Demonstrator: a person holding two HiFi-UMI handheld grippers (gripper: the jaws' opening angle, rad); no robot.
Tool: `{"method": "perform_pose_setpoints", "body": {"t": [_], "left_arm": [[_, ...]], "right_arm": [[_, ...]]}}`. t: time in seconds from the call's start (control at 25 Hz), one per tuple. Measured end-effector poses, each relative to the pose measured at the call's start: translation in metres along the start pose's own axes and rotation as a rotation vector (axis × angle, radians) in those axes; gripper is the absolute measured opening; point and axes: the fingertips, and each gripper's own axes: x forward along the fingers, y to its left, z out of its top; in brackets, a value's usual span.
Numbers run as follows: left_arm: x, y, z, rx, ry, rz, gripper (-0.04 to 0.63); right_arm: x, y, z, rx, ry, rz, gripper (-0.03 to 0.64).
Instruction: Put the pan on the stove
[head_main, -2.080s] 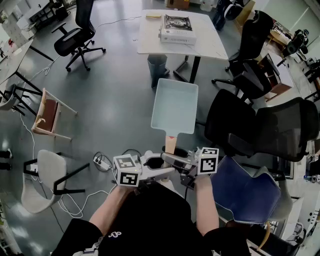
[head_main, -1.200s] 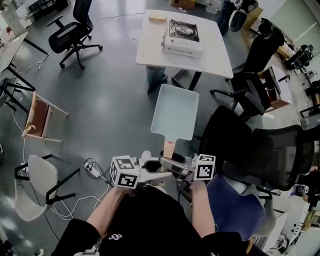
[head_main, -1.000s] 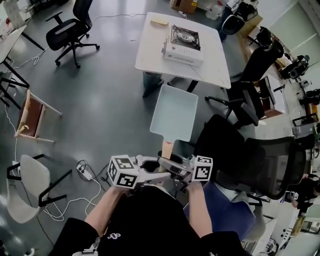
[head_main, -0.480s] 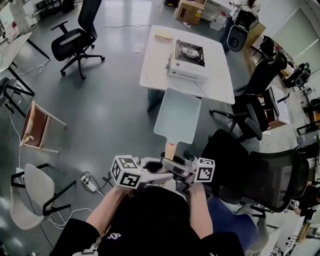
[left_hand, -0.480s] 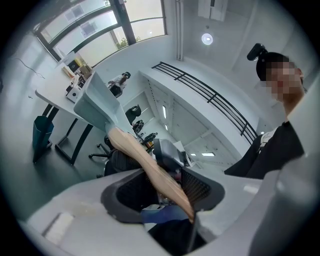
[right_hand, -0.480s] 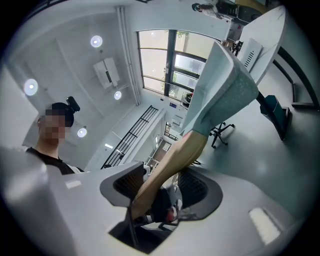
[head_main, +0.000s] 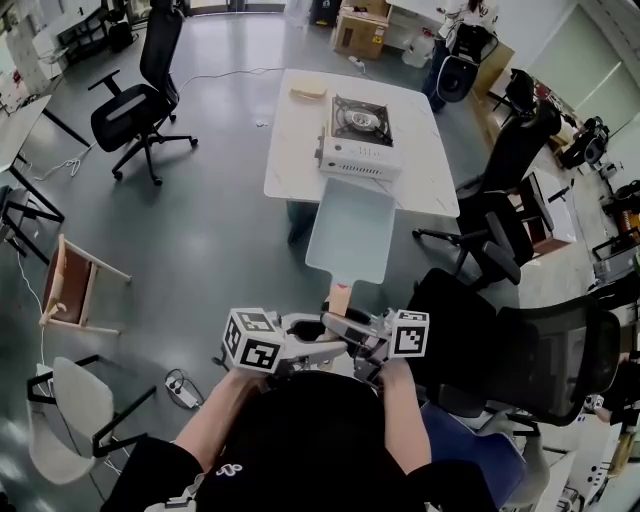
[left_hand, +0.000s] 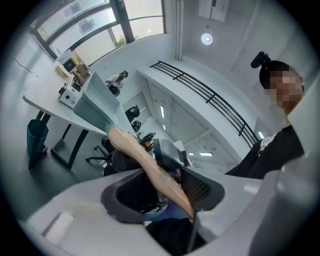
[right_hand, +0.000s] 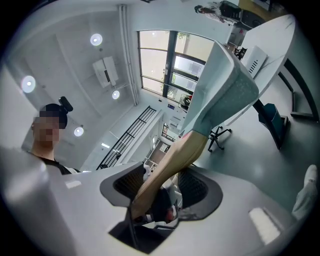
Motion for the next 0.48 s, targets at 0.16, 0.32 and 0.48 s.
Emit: {"method": "perform_pose_setpoints", "body": {"t": [0.16,0.32,0.48], "left_arm": [[0.006,0.011,0.016,0.014,0.002,0.0,0.224],[0.012,0.028,0.033,0.018,-0.003,0.009,0.224],[0.019,0.044,0.048,0.013,-0.008,0.015,0.224]], "right_arm": [[0.0,-0.008,0.019,-0.006,-0.001,-0.001,0.221],[0.003,-0.021,0.039,-0.012,0.008,0.005,0.221],[0.003,-0.036,0.057,-0.002,0.011,0.005,0.221]]}}
